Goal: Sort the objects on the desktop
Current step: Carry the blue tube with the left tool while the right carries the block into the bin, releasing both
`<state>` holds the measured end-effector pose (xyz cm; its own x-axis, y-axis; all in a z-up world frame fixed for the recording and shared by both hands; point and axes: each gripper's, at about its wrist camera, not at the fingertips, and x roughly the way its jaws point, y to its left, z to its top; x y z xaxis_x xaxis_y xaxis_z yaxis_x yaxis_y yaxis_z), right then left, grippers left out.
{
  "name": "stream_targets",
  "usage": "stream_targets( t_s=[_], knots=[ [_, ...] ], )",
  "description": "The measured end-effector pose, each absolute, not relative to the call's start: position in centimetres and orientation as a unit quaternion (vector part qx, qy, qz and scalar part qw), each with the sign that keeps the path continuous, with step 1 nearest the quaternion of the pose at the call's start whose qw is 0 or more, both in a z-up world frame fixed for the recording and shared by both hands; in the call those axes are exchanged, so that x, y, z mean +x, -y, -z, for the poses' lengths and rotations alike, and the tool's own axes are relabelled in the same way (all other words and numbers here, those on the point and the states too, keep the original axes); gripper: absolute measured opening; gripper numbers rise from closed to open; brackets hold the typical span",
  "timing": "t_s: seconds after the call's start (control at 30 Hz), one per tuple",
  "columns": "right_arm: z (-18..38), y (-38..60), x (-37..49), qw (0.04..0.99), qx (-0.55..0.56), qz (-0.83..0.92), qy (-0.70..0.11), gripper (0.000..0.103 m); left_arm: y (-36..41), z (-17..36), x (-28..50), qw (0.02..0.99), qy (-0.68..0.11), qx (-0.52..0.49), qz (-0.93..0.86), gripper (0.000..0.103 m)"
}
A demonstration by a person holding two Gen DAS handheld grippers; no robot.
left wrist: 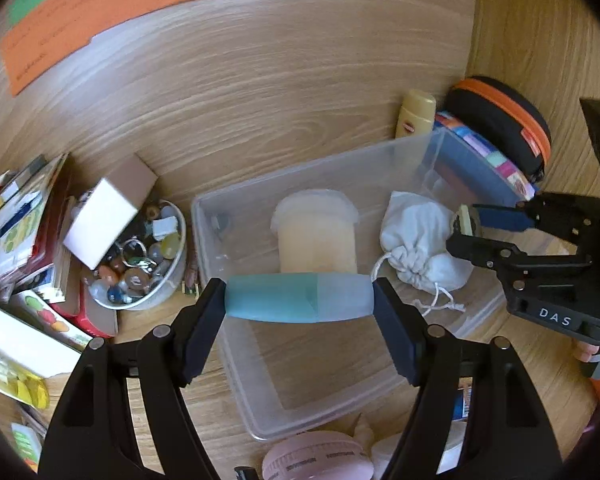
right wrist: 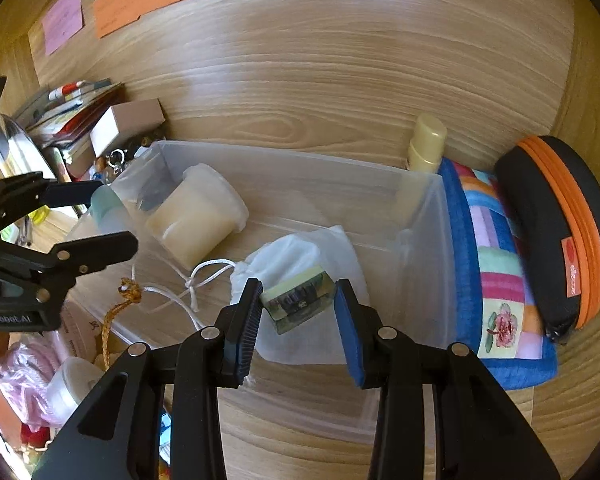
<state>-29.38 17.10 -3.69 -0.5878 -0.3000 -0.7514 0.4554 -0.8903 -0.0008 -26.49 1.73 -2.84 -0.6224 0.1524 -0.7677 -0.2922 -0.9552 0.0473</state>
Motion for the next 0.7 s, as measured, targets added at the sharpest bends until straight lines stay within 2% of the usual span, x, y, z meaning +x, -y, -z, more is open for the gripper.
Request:
stream_targets(
  t_s=[0.27,0.43,0.63,0.7],
  knots=[
    [2.9,-16.8,-28.5,0.204,0.394,0.889,-0.113,0.035,-1.9,3.0,-26.4,0.119,-0.091,-0.42,-0.895,0.073],
    [1.4,-17.3,-27.1,0.198,0.376,0.898,-0.112,0.049,-1.6,2.1,-25.4,0.113,-0.094,-0.41,-0.9,0.074],
    [-0.2,-17.8,-25.3,0.192,0.362,0.907,-0.101,0.054,-1.5,0.9,-23.7,0.107,-0.101,-0.397,-0.906,0.078],
    [-0.6,-18.0,-24.7,0.19,0.361,0.908,-0.099,0.058,-1.5,0.3,-22.8,0.103,-0.105,-0.388,-0.91,0.085]
  ],
)
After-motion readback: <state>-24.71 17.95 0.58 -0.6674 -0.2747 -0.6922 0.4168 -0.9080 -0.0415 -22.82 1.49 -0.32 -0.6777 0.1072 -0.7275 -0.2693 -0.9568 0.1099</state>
